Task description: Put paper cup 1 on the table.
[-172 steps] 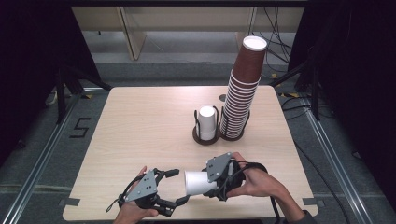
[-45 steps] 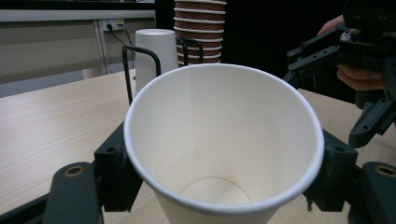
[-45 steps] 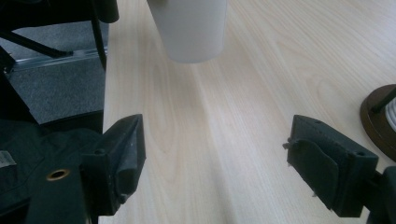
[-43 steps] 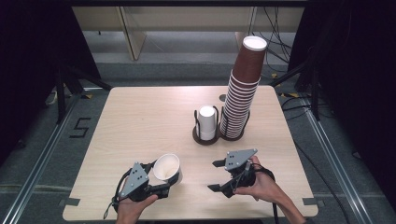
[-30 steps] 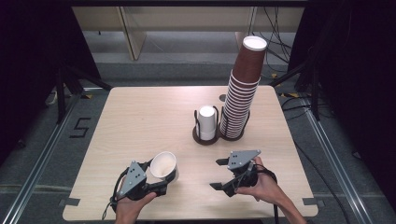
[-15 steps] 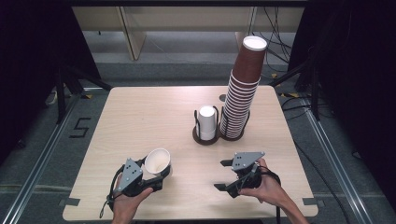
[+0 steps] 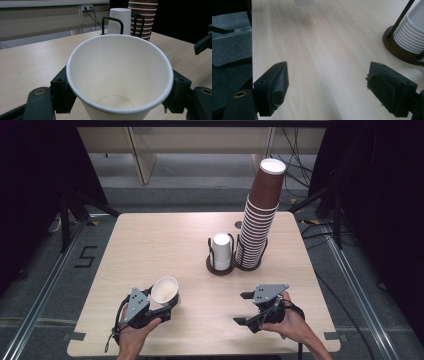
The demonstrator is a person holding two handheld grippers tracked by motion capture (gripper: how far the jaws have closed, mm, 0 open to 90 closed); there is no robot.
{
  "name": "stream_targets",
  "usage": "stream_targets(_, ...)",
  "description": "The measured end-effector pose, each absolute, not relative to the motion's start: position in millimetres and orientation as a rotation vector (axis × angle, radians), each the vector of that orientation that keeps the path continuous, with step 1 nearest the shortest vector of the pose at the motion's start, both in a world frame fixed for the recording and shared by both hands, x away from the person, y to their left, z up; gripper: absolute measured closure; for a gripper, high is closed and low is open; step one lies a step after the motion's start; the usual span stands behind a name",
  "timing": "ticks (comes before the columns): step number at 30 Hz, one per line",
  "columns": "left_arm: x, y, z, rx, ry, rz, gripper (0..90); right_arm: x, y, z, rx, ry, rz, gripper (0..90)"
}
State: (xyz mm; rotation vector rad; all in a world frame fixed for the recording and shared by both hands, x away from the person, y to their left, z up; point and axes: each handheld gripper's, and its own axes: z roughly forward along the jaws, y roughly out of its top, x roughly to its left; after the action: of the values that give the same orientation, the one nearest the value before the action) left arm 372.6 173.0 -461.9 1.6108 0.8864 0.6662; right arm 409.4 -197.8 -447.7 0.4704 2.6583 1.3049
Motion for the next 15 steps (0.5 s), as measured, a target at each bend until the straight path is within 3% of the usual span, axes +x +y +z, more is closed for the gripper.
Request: stream_targets(15, 382, 178, -460, 1.591, 0.932, 0.667, 26.4, 408, -213, -448, 0.599, 2.603, 1.272, 18.4)
